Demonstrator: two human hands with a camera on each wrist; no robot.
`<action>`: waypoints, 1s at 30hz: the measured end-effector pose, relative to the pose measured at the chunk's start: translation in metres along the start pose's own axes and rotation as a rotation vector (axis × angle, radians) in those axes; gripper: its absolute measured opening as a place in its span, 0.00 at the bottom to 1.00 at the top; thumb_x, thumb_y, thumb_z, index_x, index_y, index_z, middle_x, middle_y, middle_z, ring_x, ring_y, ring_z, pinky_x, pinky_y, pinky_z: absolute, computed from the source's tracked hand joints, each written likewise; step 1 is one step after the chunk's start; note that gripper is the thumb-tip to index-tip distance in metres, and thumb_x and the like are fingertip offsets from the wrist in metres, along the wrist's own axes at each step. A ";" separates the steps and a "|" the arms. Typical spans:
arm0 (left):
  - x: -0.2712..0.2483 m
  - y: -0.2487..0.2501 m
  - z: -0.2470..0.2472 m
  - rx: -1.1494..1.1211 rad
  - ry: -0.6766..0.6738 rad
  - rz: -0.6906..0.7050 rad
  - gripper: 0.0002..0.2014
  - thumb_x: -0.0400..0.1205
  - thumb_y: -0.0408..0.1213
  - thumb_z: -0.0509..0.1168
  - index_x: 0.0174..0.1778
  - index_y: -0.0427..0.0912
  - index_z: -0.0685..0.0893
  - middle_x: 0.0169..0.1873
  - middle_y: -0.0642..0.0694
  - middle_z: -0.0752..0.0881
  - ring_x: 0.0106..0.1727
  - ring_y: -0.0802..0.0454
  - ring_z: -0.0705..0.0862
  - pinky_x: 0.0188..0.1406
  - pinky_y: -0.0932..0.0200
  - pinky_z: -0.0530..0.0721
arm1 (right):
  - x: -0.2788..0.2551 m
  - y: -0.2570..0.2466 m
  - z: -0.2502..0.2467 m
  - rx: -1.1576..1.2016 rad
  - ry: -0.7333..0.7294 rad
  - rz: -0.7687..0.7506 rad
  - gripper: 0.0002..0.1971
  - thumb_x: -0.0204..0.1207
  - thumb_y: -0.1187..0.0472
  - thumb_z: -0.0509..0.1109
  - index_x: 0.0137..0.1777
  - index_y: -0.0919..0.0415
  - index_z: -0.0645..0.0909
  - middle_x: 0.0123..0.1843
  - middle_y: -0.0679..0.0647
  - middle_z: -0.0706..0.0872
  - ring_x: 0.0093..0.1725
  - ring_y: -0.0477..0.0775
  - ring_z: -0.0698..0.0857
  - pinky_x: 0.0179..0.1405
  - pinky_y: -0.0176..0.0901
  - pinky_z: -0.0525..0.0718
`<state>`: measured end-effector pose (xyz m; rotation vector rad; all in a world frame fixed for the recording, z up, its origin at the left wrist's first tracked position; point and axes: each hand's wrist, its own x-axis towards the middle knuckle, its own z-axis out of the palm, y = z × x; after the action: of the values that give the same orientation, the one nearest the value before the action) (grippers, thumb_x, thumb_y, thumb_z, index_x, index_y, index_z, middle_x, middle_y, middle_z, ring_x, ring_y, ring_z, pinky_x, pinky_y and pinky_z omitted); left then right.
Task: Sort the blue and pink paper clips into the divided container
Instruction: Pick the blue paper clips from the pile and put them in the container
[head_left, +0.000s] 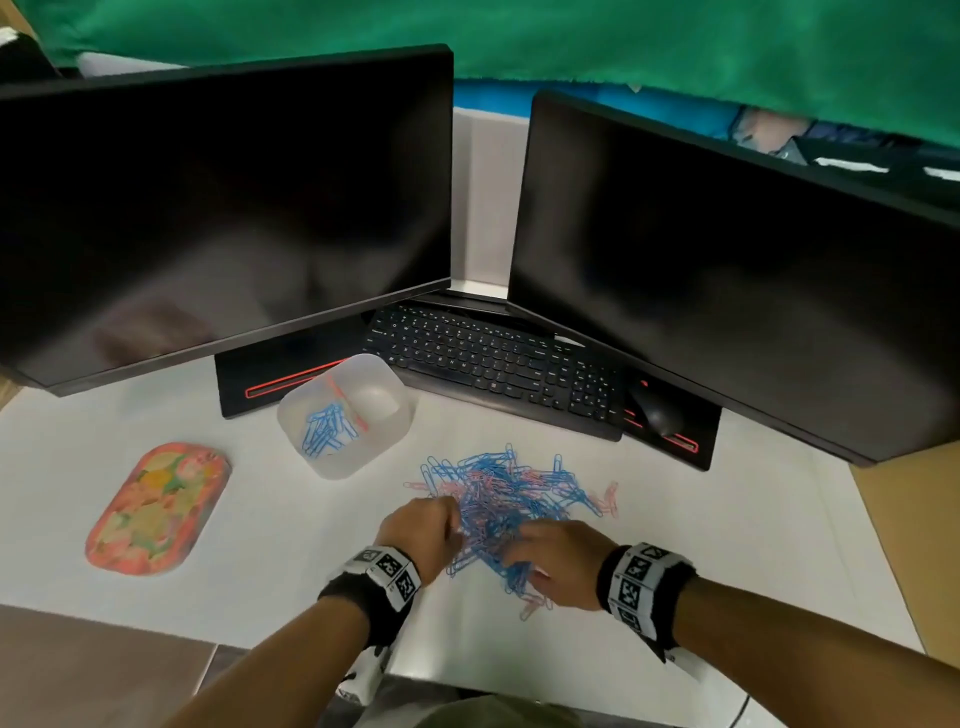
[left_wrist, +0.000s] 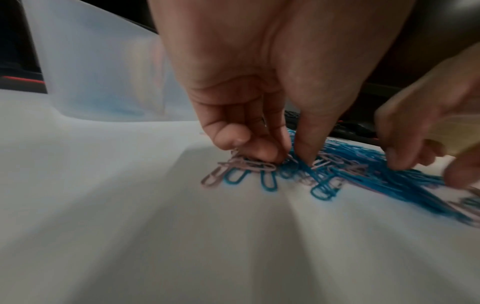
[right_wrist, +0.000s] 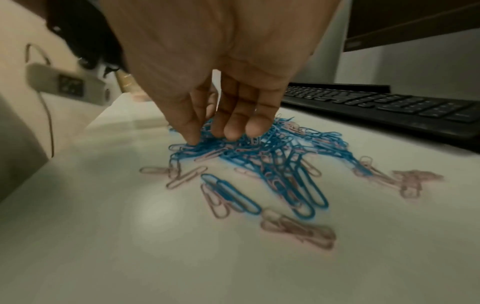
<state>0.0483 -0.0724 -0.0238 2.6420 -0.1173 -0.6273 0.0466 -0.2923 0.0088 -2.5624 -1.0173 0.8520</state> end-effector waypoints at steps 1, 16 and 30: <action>0.002 -0.001 -0.002 -0.006 0.006 -0.014 0.05 0.78 0.45 0.63 0.45 0.50 0.80 0.45 0.49 0.87 0.49 0.45 0.84 0.46 0.56 0.80 | 0.000 0.001 0.004 -0.034 0.003 -0.045 0.18 0.78 0.62 0.61 0.67 0.54 0.80 0.59 0.56 0.81 0.59 0.59 0.80 0.55 0.49 0.78; 0.003 -0.027 -0.022 -0.636 0.141 -0.150 0.15 0.76 0.24 0.63 0.41 0.51 0.85 0.35 0.47 0.88 0.32 0.48 0.85 0.37 0.58 0.87 | 0.006 0.020 0.009 0.131 0.154 0.030 0.08 0.79 0.60 0.64 0.49 0.59 0.84 0.47 0.50 0.80 0.50 0.49 0.78 0.46 0.35 0.76; 0.003 -0.020 -0.030 -1.417 0.010 -0.403 0.13 0.84 0.23 0.55 0.52 0.32 0.85 0.40 0.36 0.84 0.36 0.45 0.84 0.44 0.52 0.89 | 0.019 0.013 -0.008 1.242 0.144 0.370 0.13 0.75 0.77 0.60 0.47 0.63 0.83 0.37 0.52 0.85 0.34 0.58 0.87 0.36 0.48 0.87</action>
<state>0.0640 -0.0438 -0.0094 1.2713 0.6394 -0.5045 0.0693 -0.2892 0.0011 -1.6484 0.1200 0.9283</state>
